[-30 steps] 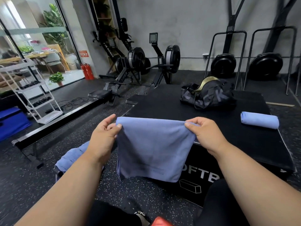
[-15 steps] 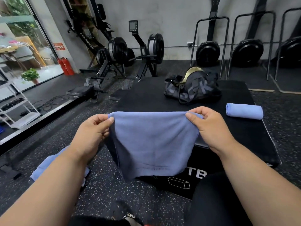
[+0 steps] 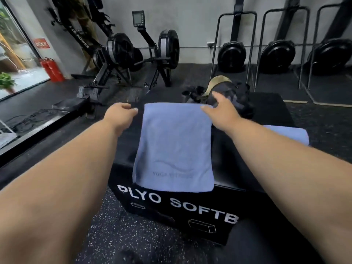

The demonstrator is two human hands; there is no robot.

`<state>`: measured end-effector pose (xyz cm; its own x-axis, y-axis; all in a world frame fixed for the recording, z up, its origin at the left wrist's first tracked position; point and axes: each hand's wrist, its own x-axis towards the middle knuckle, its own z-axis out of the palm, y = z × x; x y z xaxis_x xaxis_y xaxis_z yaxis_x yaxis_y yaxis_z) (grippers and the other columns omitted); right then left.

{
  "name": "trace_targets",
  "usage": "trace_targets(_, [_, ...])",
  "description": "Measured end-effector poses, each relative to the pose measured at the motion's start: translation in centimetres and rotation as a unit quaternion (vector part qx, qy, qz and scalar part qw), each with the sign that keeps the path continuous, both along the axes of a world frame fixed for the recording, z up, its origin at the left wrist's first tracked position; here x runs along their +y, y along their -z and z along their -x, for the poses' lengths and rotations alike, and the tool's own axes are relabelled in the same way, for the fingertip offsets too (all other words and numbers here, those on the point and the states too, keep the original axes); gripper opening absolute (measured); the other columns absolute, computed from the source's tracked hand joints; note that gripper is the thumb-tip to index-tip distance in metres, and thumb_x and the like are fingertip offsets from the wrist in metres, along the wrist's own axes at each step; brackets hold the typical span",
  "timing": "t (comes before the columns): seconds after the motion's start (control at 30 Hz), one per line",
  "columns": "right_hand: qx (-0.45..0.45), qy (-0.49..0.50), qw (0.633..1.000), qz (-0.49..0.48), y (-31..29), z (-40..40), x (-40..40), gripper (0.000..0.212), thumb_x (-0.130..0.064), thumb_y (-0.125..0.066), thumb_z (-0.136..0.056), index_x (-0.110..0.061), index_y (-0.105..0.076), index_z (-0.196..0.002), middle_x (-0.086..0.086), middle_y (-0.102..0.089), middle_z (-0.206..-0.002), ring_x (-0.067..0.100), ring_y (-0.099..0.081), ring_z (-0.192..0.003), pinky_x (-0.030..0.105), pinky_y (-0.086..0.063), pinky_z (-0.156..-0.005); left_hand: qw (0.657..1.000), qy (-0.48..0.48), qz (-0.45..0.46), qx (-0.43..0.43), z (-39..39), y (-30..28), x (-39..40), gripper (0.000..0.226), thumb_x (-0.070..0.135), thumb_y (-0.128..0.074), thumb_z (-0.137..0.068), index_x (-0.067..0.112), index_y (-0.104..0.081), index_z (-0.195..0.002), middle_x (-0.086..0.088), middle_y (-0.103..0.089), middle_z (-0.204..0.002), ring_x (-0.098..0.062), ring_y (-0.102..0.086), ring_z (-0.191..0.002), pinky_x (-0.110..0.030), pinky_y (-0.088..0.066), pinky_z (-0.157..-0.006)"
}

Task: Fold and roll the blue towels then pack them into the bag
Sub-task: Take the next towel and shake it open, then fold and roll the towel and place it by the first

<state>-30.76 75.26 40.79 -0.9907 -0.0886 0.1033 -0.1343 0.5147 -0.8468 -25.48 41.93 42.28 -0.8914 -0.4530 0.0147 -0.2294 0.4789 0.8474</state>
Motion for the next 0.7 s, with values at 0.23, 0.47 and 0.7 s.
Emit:
trace_targets(0.23, [-0.046,-0.037,0.992,-0.112,15.4,-8.7,2.8,0.04,-0.048,-0.063,-0.082,-0.038,-0.072,-0.12,-0.013,-0.069,-0.119,0.009,-0.062,-0.108,0.035,-0.054,-0.097,0.997,0.016,0.042,-0.069,-7.8,12.7,0.3,0.022,0.029,-0.073,-0.092,0.02,-0.061,-0.076,0.012,-0.06,-0.072,-0.014,-0.049,-0.066,-0.026,-0.042,-0.067])
trace_targets(0.47, [-0.042,0.077,0.964,-0.253,14.5,-12.9,2.3,0.043,-0.066,-0.069,-0.084,-0.036,-0.071,-0.114,-0.002,-0.059,-0.119,0.028,-0.053,-0.116,0.046,-0.045,-0.103,0.996,-0.031,-0.047,-0.064,-12.3,18.0,1.9,0.012,0.035,-0.077,-0.094,0.025,-0.071,-0.091,0.007,-0.074,-0.079,-0.01,-0.065,-0.072,-0.024,-0.048,-0.067])
trace_targets(0.7, [-0.065,0.072,0.968,-0.232,14.5,-13.5,1.6,0.025,-0.06,-0.073,-0.083,-0.036,-0.066,-0.078,-0.014,-0.055,-0.097,0.024,-0.05,-0.106,0.043,-0.046,-0.1,0.994,-0.071,-0.073,-0.035,-11.8,19.3,3.1,0.031,0.037,-0.082,-0.088,0.022,-0.063,-0.107,0.008,-0.073,-0.091,-0.011,-0.068,-0.081,-0.031,-0.051,-0.075])
